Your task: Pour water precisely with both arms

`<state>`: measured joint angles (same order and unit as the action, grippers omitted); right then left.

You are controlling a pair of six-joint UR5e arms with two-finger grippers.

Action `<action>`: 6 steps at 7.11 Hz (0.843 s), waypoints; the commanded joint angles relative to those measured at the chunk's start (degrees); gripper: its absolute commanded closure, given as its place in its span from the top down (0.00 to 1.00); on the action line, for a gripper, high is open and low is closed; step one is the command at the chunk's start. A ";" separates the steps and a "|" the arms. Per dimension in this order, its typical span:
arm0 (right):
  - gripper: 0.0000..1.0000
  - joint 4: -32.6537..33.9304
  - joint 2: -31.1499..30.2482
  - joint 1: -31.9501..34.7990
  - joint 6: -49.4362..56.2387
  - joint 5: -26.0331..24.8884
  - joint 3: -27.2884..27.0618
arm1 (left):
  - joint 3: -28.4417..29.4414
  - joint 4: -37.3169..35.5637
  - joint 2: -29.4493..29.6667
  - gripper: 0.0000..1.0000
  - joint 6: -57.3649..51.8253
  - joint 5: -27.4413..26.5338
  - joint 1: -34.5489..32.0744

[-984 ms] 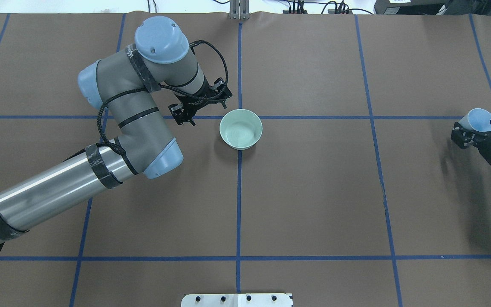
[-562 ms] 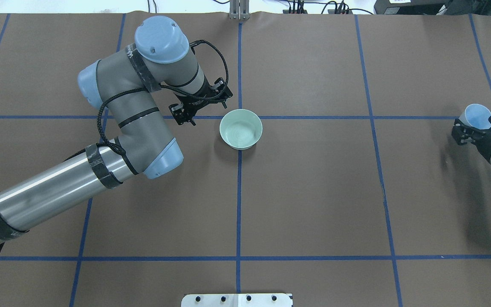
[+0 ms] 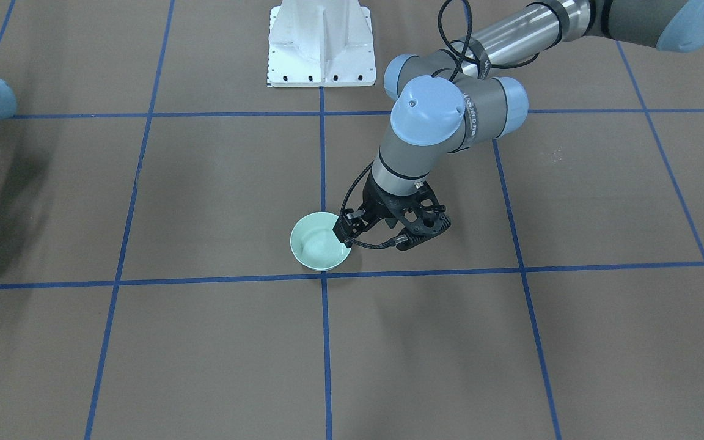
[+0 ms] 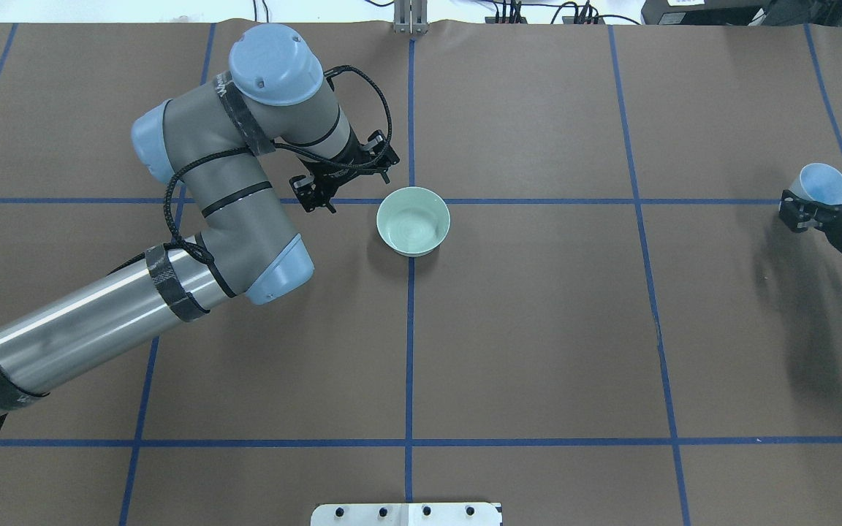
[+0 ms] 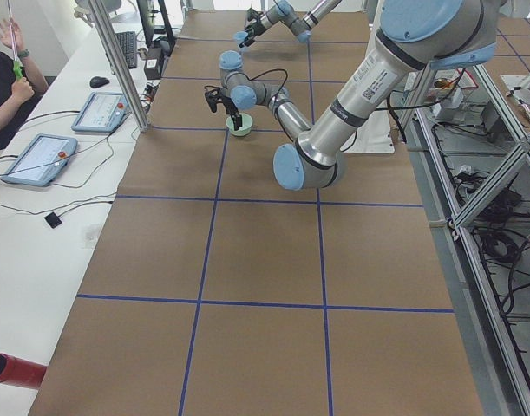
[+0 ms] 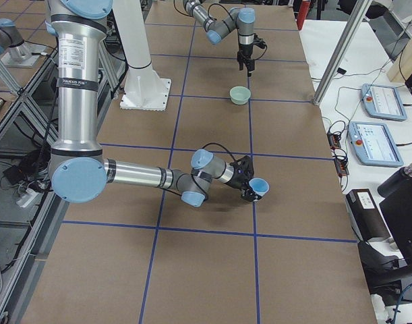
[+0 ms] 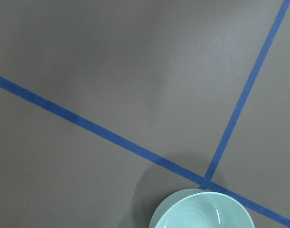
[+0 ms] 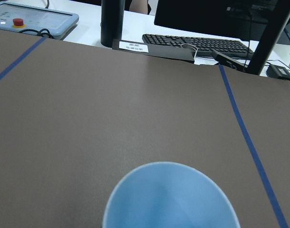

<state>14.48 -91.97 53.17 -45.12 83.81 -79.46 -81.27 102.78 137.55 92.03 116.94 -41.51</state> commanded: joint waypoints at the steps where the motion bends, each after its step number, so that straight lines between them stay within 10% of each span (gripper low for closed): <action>1: 0.00 0.81 4.42 2.10 3.00 8.07 -4.10 | -1.43 -0.03 -0.18 1.00 -0.10 0.30 -1.72; 6: 0.00 13.67 23.21 -0.95 19.54 22.95 -7.89 | -16.26 -1.88 -16.76 1.00 -23.53 0.22 -7.96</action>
<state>21.88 -73.17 54.05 -27.29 103.49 -85.92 -94.39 101.09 125.17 73.86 117.16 -47.82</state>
